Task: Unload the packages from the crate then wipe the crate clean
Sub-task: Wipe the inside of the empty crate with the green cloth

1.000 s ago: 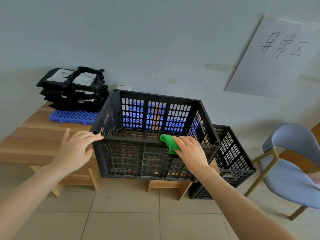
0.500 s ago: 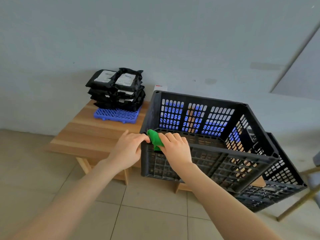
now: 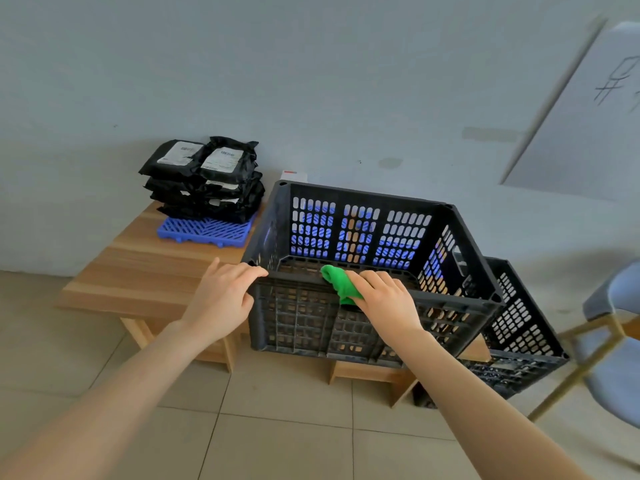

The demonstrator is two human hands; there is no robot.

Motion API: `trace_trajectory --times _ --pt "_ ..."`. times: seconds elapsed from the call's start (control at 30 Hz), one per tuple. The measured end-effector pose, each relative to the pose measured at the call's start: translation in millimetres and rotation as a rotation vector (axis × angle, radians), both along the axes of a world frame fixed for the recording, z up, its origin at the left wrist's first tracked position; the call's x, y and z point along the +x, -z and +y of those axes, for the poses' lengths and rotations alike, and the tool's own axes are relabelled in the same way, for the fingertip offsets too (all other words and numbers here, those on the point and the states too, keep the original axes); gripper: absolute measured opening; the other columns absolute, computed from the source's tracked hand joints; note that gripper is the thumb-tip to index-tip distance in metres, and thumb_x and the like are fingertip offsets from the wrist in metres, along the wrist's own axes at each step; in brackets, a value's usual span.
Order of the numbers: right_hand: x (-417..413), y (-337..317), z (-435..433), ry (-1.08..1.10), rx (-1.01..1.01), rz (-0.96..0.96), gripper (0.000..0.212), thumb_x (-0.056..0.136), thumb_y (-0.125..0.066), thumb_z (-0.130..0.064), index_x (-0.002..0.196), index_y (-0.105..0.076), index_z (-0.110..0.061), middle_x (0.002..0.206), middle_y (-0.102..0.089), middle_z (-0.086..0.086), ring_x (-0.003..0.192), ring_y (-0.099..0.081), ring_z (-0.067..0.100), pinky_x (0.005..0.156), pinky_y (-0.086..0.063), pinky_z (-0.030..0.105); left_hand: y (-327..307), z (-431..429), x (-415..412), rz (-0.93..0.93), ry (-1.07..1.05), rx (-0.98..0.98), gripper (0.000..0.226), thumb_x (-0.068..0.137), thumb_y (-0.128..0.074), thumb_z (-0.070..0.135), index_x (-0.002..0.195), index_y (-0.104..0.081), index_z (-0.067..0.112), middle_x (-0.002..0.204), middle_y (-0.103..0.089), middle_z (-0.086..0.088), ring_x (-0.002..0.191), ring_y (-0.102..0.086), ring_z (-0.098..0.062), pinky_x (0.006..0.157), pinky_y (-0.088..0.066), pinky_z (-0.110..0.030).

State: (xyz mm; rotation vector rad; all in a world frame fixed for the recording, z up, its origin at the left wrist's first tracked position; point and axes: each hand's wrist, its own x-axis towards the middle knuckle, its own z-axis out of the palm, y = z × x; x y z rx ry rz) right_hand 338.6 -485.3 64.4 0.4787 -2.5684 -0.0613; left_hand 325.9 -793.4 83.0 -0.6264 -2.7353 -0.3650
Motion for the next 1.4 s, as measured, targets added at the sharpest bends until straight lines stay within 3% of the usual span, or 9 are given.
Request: trace_trajectory --times 0.2,0.47,0.73,0.83,0.93,1.07,1.27,1.4 --pt "27.7 -5.5 95.9 0.061 -0.032 -0.050 0.055 0.076 -0.079 -0.026 0.126 -0.058 -0.017 0.105 -0.065 0.000 0.093 -0.063 0.025 0.072 -0.055 0.040 -0.4 16.9 5.0 -0.005 -0.109 -0.045 0.045 0.081 -0.067 0.004 0.124 -0.065 0.020 0.122 -0.065 0.001 0.113 -0.062 -0.024 0.107 -0.034 -0.059" --pt "41.8 -5.4 166.4 0.081 -0.061 -0.071 0.055 0.076 -0.079 -0.023 0.126 -0.059 -0.017 0.105 -0.066 0.000 0.096 -0.063 0.026 0.076 -0.053 0.043 -7.0 36.2 17.9 -0.131 -0.244 -0.040 0.049 0.091 -0.058 0.013 0.138 -0.053 0.028 0.142 -0.047 0.007 0.135 -0.039 -0.018 0.115 -0.017 -0.059" --pt "12.7 -2.5 71.1 -0.081 -0.093 -0.048 0.055 0.073 -0.082 -0.024 0.123 -0.062 -0.015 0.102 -0.067 0.002 0.091 -0.064 0.028 0.067 -0.055 0.043 -17.6 30.8 30.1 -0.203 -0.259 -0.126 0.058 0.093 -0.056 0.024 0.147 -0.038 0.036 0.141 -0.039 0.006 0.138 -0.029 -0.019 0.119 -0.011 -0.053" --pt "-1.7 -1.1 23.0 -0.118 -0.089 -0.045 0.054 0.070 -0.083 -0.026 0.119 -0.064 -0.015 0.097 -0.067 0.002 0.084 -0.064 0.027 0.061 -0.054 0.041 -21.0 19.6 27.6 -0.182 -0.199 -0.041 0.056 0.093 -0.055 0.018 0.145 -0.041 0.031 0.138 -0.047 0.007 0.135 -0.036 -0.016 0.119 -0.021 -0.047" --pt "-14.9 -1.8 -24.1 -0.140 -0.094 -0.043 0.053 0.069 -0.083 -0.028 0.118 -0.065 -0.017 0.094 -0.067 0.000 0.080 -0.064 0.025 0.059 -0.053 0.040 -22.2 4.9 22.1 -0.215 -0.110 0.078 0.054 0.092 -0.055 0.013 0.143 -0.044 0.027 0.138 -0.049 0.010 0.132 -0.039 -0.009 0.111 -0.035 -0.031" --pt "-28.8 -1.8 -79.7 -0.165 -0.095 -0.040 0.052 0.069 -0.083 -0.030 0.117 -0.064 -0.018 0.092 -0.067 -0.001 0.078 -0.064 0.025 0.056 -0.053 0.039 -18.4 -23.2 12.5 -0.205 -0.045 0.138 0.054 0.092 -0.056 0.013 0.142 -0.044 0.028 0.137 -0.042 0.015 0.128 -0.037 -0.002 0.102 -0.036 -0.019" --pt "-42.6 -1.5 -130.5 -0.194 -0.087 -0.053 0.058 0.064 -0.086 -0.027 0.117 -0.064 -0.019 0.096 -0.067 -0.002 0.079 -0.065 0.022 0.059 -0.055 0.037 -14.9 -68.1 -13.1 -0.178 0.007 0.161 0.054 0.093 -0.057 0.017 0.143 -0.043 0.031 0.138 -0.041 0.017 0.130 -0.035 -0.001 0.105 -0.035 -0.019" --pt "-36.6 -8.5 -125.6 -0.274 -0.077 -0.110 0.064 0.065 -0.086 -0.027 0.123 -0.060 -0.023 0.112 -0.066 -0.006 0.095 -0.065 0.018 0.070 -0.056 0.033 -10.5 -78.8 -28.0 -0.158 0.037 0.207 0.051 0.094 -0.057 0.021 0.143 -0.043 0.032 0.137 -0.041 0.019 0.128 -0.035 0.004 0.100 -0.032 -0.013"
